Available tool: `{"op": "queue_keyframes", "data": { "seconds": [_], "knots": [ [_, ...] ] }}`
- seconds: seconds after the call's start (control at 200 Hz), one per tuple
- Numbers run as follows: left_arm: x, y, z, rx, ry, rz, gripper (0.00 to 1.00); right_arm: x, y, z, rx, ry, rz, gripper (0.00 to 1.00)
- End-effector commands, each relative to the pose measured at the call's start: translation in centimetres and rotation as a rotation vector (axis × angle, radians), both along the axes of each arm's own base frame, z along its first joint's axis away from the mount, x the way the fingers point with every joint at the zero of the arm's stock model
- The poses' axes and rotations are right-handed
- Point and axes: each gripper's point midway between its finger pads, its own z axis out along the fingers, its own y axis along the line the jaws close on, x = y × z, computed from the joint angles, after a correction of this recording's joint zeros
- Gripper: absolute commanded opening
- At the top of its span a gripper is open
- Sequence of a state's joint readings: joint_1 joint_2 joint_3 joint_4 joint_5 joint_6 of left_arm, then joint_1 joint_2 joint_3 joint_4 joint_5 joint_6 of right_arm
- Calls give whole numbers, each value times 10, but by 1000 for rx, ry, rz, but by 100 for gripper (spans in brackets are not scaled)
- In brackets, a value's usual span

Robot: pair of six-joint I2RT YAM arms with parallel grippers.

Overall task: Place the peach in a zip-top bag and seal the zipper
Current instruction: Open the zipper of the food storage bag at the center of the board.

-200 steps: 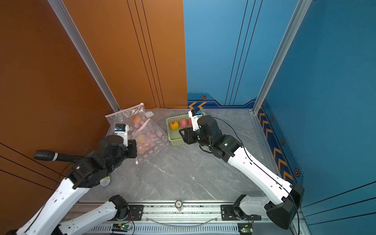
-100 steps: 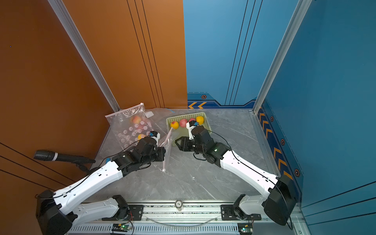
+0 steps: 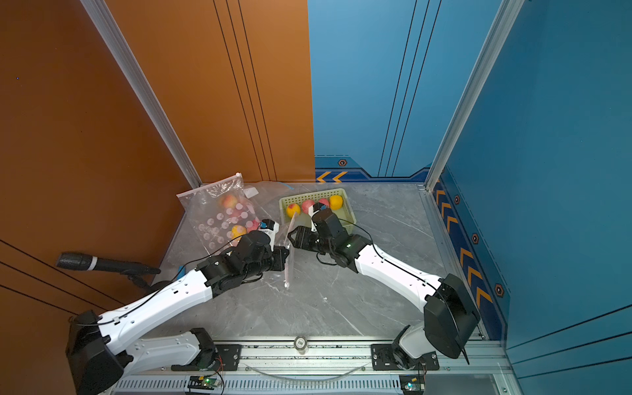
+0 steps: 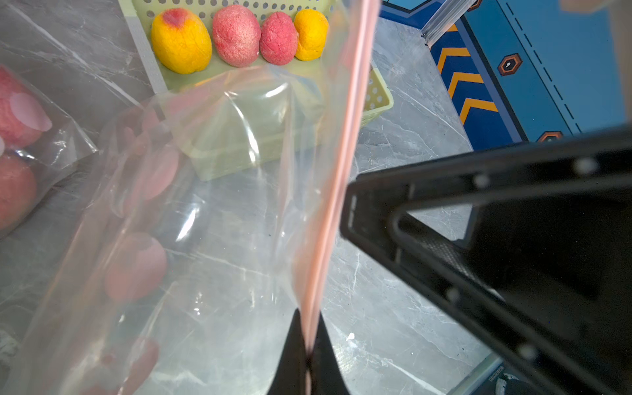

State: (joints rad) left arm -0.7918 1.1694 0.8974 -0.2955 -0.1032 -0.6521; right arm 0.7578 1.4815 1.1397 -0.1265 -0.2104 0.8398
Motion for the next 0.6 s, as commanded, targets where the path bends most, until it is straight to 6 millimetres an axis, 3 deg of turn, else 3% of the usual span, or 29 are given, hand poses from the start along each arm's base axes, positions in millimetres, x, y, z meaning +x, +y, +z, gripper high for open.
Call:
{"op": "queue_keyframes", "data": {
  "seconds": [0.0,0.375,0.596],
  "knots": [
    [-3,-10,-7,0,3,-40,0,8,5,17,45,-19,-5,61],
    [1,-17,-16,-3,10,-44,0,11,8,9,38,5,2,52],
    [0,-19,-13,-19,-2,-61,0,14,9,1,33,29,-1,27]
  ]
}}
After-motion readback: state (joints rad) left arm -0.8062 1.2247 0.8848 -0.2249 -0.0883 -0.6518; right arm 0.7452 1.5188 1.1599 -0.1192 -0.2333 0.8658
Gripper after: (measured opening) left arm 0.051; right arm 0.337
